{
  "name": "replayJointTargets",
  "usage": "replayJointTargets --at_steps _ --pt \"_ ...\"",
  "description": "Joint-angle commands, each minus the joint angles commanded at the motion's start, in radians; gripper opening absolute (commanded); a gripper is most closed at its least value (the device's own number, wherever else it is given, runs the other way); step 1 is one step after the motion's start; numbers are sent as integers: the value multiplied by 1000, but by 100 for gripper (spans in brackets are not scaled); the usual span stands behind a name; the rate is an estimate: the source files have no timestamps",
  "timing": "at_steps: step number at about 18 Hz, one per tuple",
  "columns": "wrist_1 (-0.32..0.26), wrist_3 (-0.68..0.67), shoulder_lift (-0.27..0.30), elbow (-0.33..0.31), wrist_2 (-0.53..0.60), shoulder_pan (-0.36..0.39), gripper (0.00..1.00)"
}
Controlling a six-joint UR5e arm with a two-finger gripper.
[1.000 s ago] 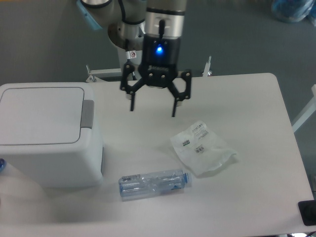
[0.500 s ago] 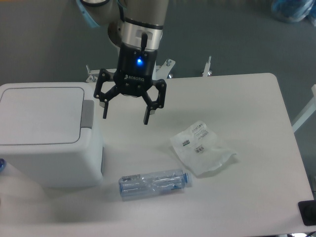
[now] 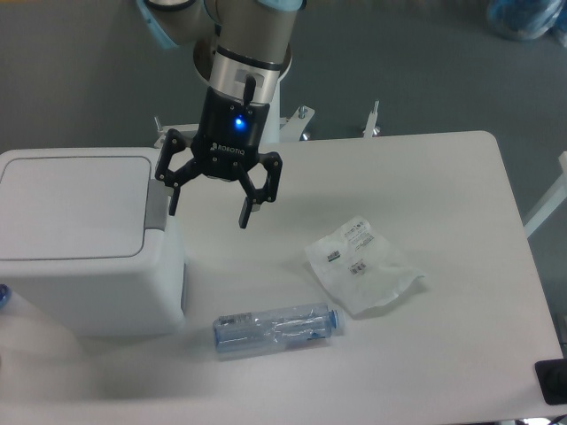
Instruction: Open the trash can
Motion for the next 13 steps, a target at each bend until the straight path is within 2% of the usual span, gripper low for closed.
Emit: replayJointTargets --at_steps 13 --pt "5 9 2 -14 -2 -2 100"
